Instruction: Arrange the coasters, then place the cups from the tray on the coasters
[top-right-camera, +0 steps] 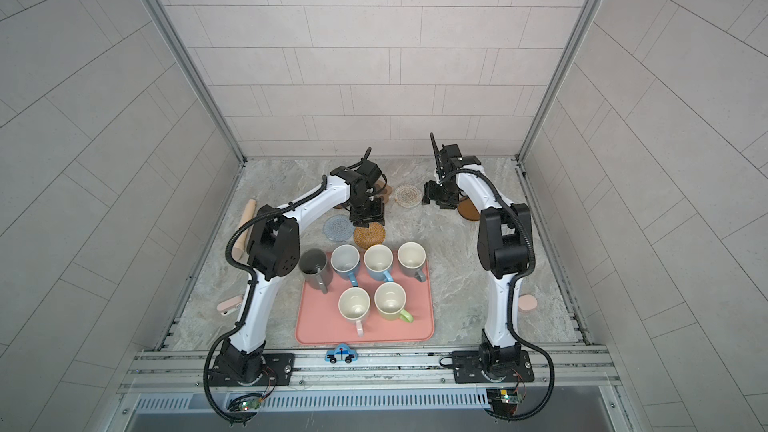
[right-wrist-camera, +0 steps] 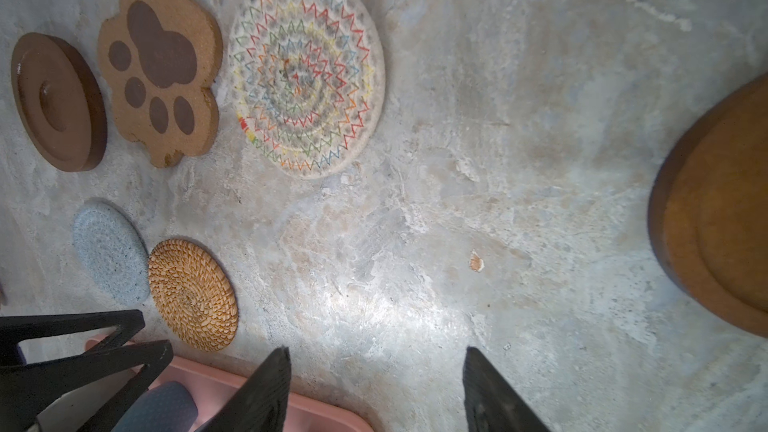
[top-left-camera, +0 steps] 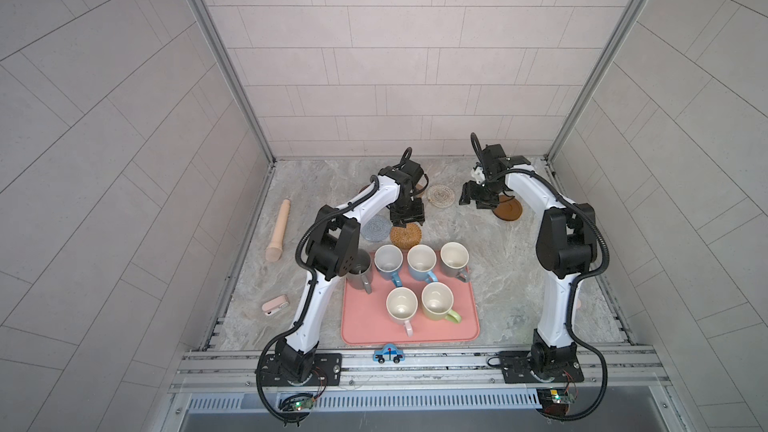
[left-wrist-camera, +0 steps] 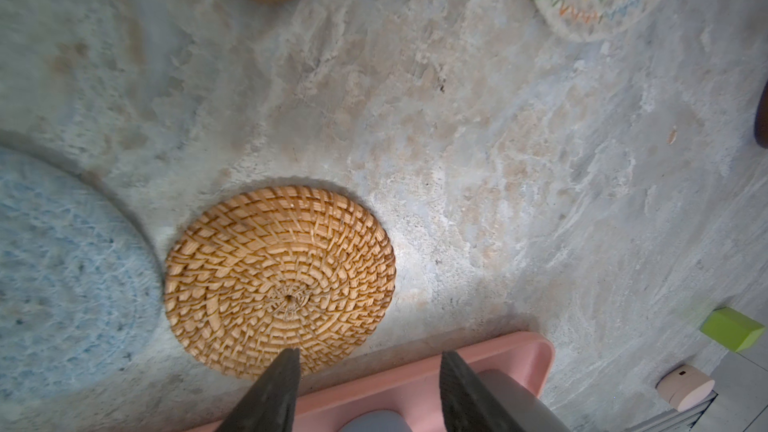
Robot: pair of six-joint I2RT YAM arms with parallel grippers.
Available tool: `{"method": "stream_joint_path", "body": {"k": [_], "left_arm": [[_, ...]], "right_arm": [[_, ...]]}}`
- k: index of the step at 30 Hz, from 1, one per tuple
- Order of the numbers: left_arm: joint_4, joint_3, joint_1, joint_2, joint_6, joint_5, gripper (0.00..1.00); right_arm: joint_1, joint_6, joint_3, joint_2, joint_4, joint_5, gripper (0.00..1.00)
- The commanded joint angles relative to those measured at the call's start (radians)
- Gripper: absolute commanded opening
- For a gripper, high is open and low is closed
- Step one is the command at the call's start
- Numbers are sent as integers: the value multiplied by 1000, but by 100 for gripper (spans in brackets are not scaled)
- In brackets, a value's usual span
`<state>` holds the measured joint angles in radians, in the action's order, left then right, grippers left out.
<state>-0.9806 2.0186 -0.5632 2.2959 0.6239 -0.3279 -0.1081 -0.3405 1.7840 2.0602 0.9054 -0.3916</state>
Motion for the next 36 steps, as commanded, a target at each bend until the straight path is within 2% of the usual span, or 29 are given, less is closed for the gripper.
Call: {"method": "stream_joint_path", "body": {"k": [1, 15, 36], "left_arm": [[-1, -18, 4, 30, 10, -13, 61], [44, -63, 12, 70, 2, 16, 61], [40, 76, 18, 178, -45, 26, 61]], "right_arm": [[7, -3, 20, -30, 25, 25, 68], [16, -25, 21, -29, 30, 51, 68], [18, -41, 58, -6, 51, 59, 67]]}}
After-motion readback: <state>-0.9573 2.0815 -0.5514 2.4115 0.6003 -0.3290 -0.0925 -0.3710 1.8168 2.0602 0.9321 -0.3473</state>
